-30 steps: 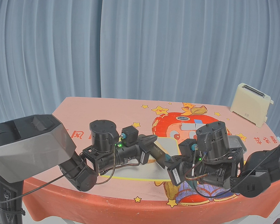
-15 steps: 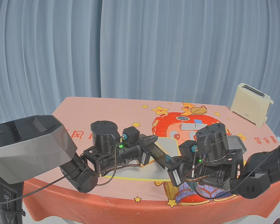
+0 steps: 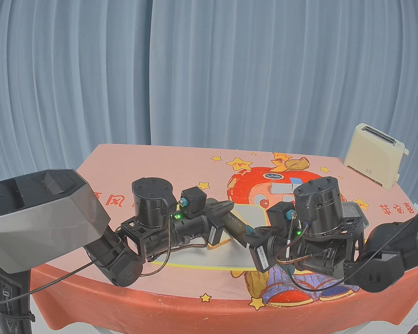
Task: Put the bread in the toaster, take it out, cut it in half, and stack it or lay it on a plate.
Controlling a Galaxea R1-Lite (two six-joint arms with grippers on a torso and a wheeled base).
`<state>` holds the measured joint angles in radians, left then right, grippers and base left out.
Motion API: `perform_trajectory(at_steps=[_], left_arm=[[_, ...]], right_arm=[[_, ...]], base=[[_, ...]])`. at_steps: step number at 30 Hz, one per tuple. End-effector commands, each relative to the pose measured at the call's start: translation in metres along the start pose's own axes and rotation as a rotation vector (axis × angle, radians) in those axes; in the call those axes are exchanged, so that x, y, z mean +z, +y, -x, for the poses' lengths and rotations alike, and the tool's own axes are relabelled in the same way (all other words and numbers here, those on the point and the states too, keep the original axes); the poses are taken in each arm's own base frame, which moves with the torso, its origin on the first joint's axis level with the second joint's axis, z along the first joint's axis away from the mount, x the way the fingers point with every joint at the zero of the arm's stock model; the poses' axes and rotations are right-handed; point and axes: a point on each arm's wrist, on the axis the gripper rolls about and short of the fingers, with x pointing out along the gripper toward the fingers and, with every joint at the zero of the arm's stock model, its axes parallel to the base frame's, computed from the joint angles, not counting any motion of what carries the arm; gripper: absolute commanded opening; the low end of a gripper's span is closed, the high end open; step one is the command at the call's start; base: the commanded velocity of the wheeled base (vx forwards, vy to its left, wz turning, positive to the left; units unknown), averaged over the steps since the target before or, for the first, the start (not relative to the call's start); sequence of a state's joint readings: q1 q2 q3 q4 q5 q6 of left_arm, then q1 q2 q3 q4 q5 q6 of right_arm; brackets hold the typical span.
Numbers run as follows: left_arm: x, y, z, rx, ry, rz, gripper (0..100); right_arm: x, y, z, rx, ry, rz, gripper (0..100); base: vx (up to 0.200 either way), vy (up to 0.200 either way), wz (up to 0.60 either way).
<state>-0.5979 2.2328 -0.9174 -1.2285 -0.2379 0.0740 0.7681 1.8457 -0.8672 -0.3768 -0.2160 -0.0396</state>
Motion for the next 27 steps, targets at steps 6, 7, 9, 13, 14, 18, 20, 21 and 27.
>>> perform_trajectory(at_steps=[6, 7, 9, 13, 14, 18, 20, 21, 27], left_arm=[[0.01, 0.0, 0.003, 0.004, -0.035, -0.008, 0], [0.01, 0.0, 0.004, 0.004, -0.035, -0.008, 0], [0.01, 0.0, 0.004, 0.004, -0.035, -0.008, 0], [0.01, 0.0, 0.004, 0.004, -0.036, -0.008, 0], [0.011, 0.0, 0.004, 0.003, -0.04, -0.012, 0], [0.011, 0.001, 0.005, 0.007, -0.039, -0.02, 0], [0.011, 0.0, 0.007, 0.007, -0.035, -0.019, 0], [0.011, 0.0, 0.007, 0.007, -0.035, -0.019, 0], [0.039, 0.0, 0.023, 0.026, -0.098, -0.041, 0]], right_arm=[[-0.008, 0.002, -0.001, 0.004, 0.032, 0.006, 0], [-0.008, 0.002, -0.001, 0.004, 0.031, 0.006, 0], [-0.008, 0.002, -0.001, 0.005, 0.029, 0.005, 0], [-0.008, 0.004, 0.0, 0.009, 0.03, 0.006, 0], [-0.009, 0.004, 0.0, 0.009, 0.033, 0.007, 0], [-0.012, 0.004, 0.0, 0.01, 0.041, 0.007, 0], [-0.015, 0.005, 0.0, 0.012, 0.05, 0.01, 0], [-0.015, 0.005, 0.0, 0.012, 0.05, 0.01, 0], [-0.012, 0.003, 0.005, 0.007, 0.028, 0.002, 0]], base=[[0.0, 0.0, 0.0], [0.0, 0.0, 0.0], [0.0, 0.0, 0.0], [0.0, 0.0, 0.0], [0.0, 0.0, 0.0], [0.0, 0.0, 0.0], [0.0, 0.0, 0.0], [0.0, 0.0, 0.0], [0.0, 0.0, 0.0]])
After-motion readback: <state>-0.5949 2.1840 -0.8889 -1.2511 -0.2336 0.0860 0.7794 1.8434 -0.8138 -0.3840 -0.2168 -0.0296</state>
